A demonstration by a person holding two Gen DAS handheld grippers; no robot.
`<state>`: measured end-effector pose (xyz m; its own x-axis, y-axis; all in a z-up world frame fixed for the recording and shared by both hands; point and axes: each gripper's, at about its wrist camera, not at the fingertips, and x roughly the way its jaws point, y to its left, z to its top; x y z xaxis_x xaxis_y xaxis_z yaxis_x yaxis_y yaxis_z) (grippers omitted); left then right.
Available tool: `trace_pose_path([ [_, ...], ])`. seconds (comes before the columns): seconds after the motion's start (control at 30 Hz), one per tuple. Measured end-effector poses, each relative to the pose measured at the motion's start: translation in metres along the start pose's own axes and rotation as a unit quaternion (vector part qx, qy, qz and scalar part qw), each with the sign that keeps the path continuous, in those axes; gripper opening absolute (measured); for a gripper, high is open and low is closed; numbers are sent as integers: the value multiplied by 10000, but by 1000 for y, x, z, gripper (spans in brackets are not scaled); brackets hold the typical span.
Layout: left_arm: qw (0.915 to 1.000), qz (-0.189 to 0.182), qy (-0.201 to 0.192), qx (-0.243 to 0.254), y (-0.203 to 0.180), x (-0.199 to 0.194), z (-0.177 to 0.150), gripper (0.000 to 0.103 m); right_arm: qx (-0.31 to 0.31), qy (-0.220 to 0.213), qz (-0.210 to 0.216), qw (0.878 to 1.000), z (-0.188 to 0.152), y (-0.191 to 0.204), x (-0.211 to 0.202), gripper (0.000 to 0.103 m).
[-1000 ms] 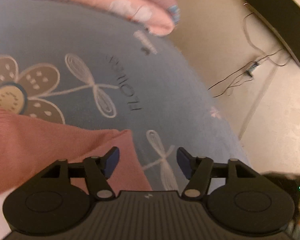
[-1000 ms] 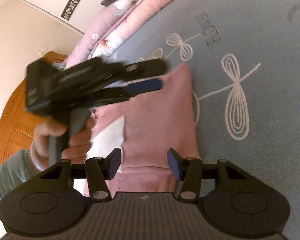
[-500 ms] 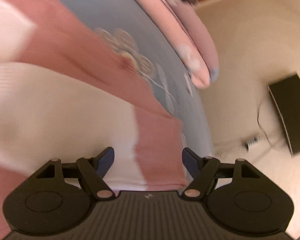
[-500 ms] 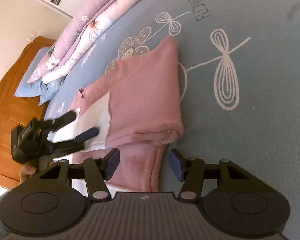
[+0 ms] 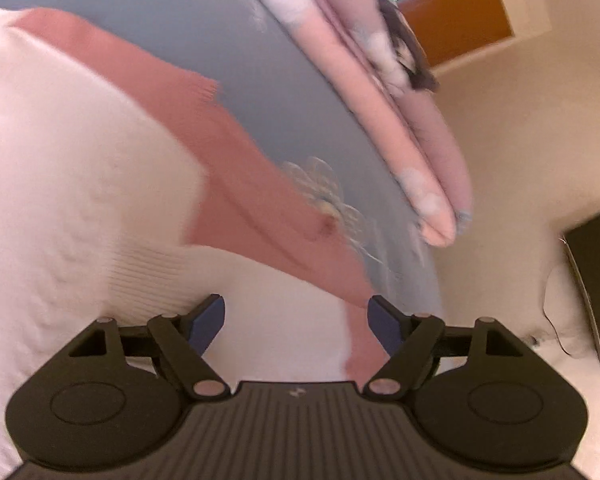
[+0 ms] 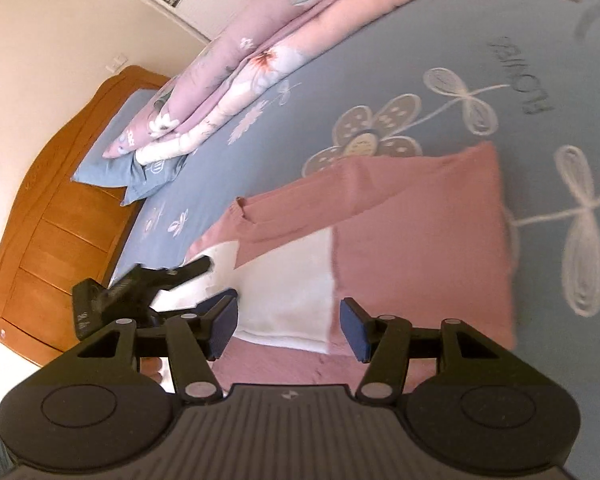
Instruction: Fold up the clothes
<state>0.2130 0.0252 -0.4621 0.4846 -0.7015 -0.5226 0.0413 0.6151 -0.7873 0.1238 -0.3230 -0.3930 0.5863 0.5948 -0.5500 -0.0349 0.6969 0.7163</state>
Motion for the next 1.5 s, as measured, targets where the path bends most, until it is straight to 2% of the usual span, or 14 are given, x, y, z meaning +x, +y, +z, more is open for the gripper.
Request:
trace_pose_path([
  [0.07,9999,19,-155,-9,6,-10,3,78,40,4,97,9999,-1,4,6,62],
  [0.2,9994,85,-317,-73,21,-30,7,78,193,57,35,9998,-10,4,9,62],
  [0.27,9988,230,-402,-135,21,-37,8,78,216,109,-11,9997,-14,3,7,62],
  [0.33,9979,345,-476,-267,20,-43,9,78,216,141,-181,9995,-16,5,6,63],
  [0.4,9985,233,-479,-130,7,-44,8,78,175,231,-393,9988,-18,7,10,63],
  [0.5,9995,-49,-306,102,-13,-34,1,78,-142,513,-810,9953,-21,15,21,63],
  [0.63,9997,154,92,173,-14,-10,-6,78,-338,845,-1102,9897,-27,20,33,63],
  [0.7,9993,338,115,62,-5,-4,-7,78,-289,916,-1127,9890,-30,20,34,63],
  [0.77,9997,237,96,-29,4,-11,-7,78,-271,940,-1209,9878,-32,20,34,63],
  [1.07,9977,663,40,128,7,-51,4,77,-289,891,-1453,9849,-39,30,26,63],
  [1.13,9988,392,65,294,-7,-58,1,77,-312,810,-1529,9844,-41,37,23,64],
  [1.23,9984,-107,405,371,-26,-61,-16,78,-222,655,-1617,9844,-48,48,15,64],
  [1.37,9936,-280,1000,447,-34,-61,-52,78,150,332,-1636,9859,-80,54,-1,66],
  [1.5,9919,-443,1165,244,-19,-68,-80,78,556,105,-1472,9875,-125,48,-9,66],
])
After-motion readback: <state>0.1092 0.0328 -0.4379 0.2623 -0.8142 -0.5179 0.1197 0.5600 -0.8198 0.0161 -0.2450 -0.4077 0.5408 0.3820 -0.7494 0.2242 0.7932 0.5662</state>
